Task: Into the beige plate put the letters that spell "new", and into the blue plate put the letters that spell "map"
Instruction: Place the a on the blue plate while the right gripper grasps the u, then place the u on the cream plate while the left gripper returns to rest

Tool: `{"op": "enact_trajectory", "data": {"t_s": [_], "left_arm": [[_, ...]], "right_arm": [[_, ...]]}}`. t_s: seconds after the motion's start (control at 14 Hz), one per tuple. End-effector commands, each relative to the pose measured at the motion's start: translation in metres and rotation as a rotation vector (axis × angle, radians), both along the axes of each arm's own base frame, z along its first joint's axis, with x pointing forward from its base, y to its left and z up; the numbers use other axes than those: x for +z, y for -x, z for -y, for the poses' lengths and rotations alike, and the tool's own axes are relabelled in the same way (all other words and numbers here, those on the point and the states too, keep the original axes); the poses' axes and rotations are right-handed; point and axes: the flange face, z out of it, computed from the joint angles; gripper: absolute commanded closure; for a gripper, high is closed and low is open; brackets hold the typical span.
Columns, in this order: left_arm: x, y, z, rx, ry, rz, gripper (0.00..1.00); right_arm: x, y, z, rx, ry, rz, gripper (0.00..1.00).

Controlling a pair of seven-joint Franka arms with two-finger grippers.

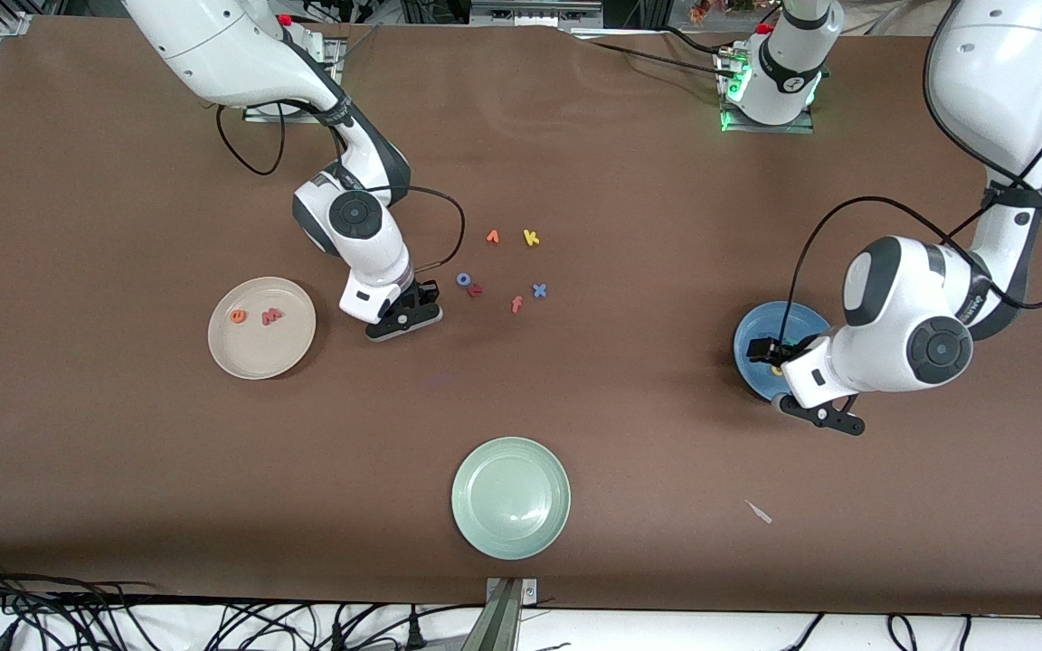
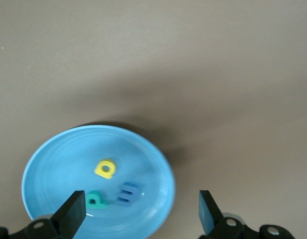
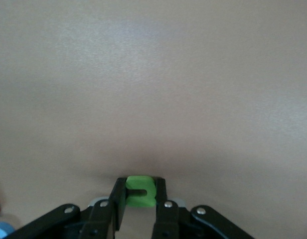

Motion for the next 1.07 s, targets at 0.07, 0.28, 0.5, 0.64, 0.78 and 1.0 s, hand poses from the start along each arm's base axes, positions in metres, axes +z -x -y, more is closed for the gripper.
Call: {"op": "enact_trajectory", "data": {"t_s": [0.07, 0.28, 0.5, 0.64, 0.78, 1.0], "left_arm": [[0.084, 0.010, 0.020, 0.014, -0.016, 0.038, 0.00], [0.161, 0.020, 0.024, 0.001, -0.036, 0.091, 0.00], [0.232, 0.041, -0.013, 0.083, -0.050, 0.185, 0.00], [0.260, 0.058, -0.025, 0.116, -0.069, 0.209, 0.00], [0.279, 0.081, -0.038, 0.194, -0.044, 0.195, 0.00], [0.279, 0.117, -0.052, 0.215, -0.049, 0.171, 0.00]], "right_arm": [[0.016, -0.026, 0.042, 0.042, 0.035, 0.027, 0.85], [0.052, -0.044, 0.081, 0.100, 0.108, 0.012, 0.84], [0.091, -0.054, 0.153, 0.170, 0.171, -0.008, 0.84], [0.090, -0.041, 0.192, 0.162, 0.177, -0.037, 0.83], [0.073, -0.026, 0.214, 0.153, 0.161, -0.028, 0.79], [0.051, -0.010, 0.228, 0.140, 0.133, -0.002, 0.57]]}}
